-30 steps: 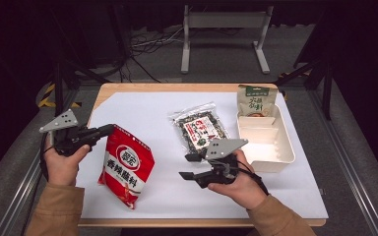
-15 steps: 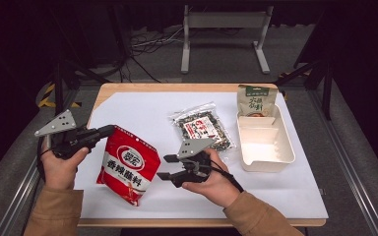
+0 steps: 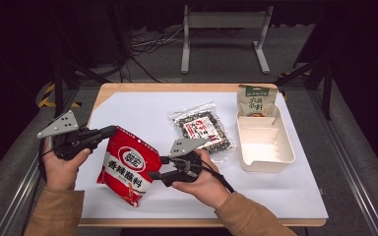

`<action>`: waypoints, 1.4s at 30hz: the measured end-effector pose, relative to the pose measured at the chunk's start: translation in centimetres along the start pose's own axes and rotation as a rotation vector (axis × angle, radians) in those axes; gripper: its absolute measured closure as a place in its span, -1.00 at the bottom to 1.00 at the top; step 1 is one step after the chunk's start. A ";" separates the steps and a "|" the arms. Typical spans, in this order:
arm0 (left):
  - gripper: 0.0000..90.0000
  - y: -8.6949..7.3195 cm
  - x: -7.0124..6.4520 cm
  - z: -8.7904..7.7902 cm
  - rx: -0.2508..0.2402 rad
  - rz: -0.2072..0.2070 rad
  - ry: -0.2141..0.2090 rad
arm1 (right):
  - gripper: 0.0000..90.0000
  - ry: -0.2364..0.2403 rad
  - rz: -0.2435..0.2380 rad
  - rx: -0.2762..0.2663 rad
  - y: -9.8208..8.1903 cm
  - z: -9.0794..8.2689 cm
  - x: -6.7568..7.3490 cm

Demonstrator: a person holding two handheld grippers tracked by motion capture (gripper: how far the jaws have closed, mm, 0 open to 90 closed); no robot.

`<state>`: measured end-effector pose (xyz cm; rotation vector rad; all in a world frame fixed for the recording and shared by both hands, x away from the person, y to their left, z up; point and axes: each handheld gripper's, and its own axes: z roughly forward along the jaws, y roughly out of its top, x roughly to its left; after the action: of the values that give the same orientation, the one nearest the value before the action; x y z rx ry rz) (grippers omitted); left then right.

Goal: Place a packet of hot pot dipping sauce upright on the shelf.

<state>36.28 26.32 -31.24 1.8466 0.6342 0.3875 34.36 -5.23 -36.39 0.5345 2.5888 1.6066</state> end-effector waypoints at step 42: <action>0.81 0.6 -1.7 -0.3 -0.133 0.009 -0.149 | 0.99 -0.103 -0.097 -0.030 3.0 -5.6 -1.3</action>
<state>34.91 25.34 -30.51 1.7338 0.4869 0.2883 35.09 -9.24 -31.39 0.4683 2.4723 1.5429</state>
